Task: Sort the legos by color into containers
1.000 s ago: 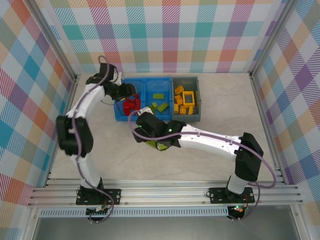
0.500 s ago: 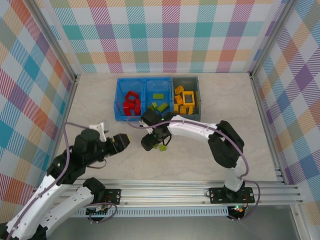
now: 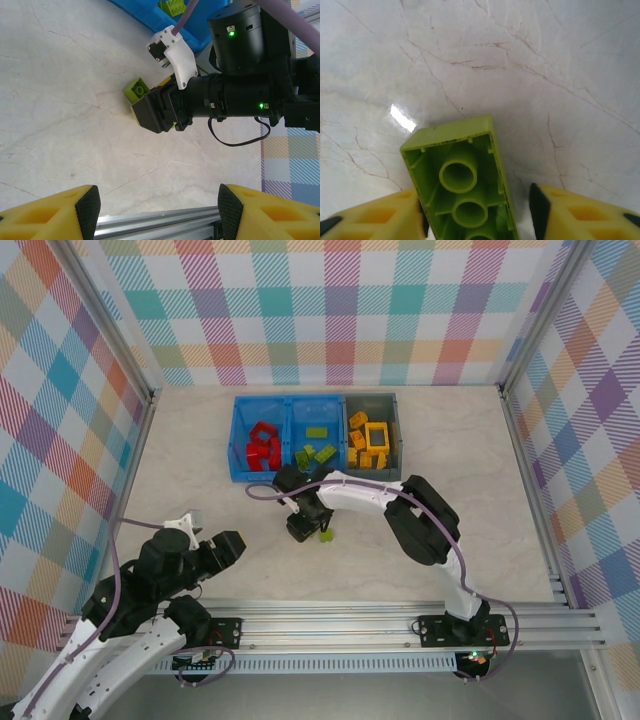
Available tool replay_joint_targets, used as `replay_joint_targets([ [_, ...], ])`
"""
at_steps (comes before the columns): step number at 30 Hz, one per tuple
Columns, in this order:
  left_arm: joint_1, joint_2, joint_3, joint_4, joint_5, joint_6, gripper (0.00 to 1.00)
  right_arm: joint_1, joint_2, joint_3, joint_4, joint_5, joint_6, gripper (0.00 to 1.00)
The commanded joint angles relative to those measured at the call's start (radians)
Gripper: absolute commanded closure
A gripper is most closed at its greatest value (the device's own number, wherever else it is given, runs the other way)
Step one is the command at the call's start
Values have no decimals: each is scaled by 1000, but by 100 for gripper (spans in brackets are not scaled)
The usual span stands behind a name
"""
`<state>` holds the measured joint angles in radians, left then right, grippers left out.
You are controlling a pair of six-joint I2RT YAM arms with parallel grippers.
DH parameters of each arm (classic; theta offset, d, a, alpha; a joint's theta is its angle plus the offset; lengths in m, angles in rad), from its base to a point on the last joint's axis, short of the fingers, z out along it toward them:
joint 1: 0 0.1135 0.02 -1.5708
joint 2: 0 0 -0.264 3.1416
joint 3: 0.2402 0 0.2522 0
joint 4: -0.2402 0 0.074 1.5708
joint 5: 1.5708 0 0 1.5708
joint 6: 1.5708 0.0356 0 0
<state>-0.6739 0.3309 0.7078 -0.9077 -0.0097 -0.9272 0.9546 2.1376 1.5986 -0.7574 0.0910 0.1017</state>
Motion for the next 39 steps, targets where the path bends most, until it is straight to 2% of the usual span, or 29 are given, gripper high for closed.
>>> replay_joint_targets([
  [1, -13, -18, -11, -18, 2, 3, 34, -5, 11, 31, -3, 10, 7, 55],
  [3, -13, -17, -6, -10, 0, 8, 34, -5, -18, 28, 1, 21, 17, 60],
  [7, -13, 29, 28, 45, 0, 41, 33, -18, -169, 21, 12, 71, 59, 63],
  [12, -12, 236, 108, 183, 70, 110, 33, -145, -239, 114, -2, 21, 152, 63],
  [16, -20, 433, 206, 265, 71, 186, 34, -237, -122, 296, -38, -44, 204, 63],
  [19, -55, 565, 296, 298, 11, 258, 34, -296, 8, 463, -75, -93, 258, 63],
  [23, -169, 732, 415, 282, -190, 365, 36, -341, 200, 747, -157, -147, 291, 63],
  [25, -222, 783, 438, 289, -306, 387, 35, -350, 298, 892, -208, -161, 293, 62],
  [28, -271, 825, 444, 310, -423, 393, 37, -365, 422, 1055, -252, -190, 308, 62],
  [33, -319, 850, 452, 324, -486, 399, 37, -386, 480, 1052, -203, -236, 318, 61],
  [39, -334, 858, 451, 307, -488, 400, 37, -386, 513, 1055, -152, -282, 293, 55],
])
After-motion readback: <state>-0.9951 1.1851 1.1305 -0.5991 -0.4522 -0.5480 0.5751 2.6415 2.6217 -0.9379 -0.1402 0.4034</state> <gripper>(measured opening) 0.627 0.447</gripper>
